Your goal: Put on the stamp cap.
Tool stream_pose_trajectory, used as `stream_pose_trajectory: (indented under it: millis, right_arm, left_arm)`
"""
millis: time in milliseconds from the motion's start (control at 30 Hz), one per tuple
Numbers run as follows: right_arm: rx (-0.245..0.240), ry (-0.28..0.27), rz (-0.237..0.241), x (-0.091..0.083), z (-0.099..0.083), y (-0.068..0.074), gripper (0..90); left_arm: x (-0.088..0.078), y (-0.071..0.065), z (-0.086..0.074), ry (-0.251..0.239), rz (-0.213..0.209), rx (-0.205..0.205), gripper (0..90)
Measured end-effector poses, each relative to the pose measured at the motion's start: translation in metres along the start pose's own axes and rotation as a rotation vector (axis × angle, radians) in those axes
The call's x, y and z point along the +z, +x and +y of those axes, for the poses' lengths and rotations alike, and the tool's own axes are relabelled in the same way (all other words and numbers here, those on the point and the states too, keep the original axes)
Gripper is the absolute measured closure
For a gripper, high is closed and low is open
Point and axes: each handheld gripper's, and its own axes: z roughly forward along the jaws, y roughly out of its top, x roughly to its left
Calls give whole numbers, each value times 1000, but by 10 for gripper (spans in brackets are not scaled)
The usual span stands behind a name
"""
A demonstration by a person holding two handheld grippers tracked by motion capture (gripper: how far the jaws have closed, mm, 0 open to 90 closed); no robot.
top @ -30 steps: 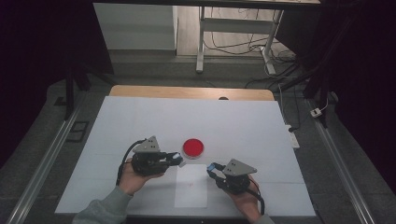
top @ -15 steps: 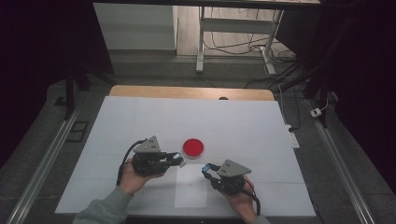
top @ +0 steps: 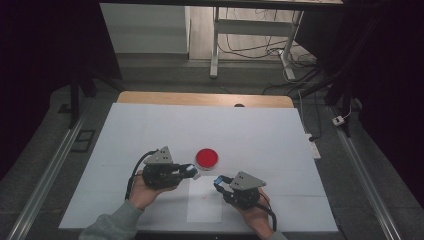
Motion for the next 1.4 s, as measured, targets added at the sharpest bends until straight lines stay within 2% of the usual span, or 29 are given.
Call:
stream_pose_trajectory:
  millis: [733, 1400]
  right_arm:
    - [-35, -8, -3, 11, 7, 11, 650]
    - [-52, -22, -33, 19, 13, 18, 650]
  left_arm:
    - [10, -3, 1, 2, 6, -12, 761]
    - [25, -3, 3, -5, 13, -53, 760]
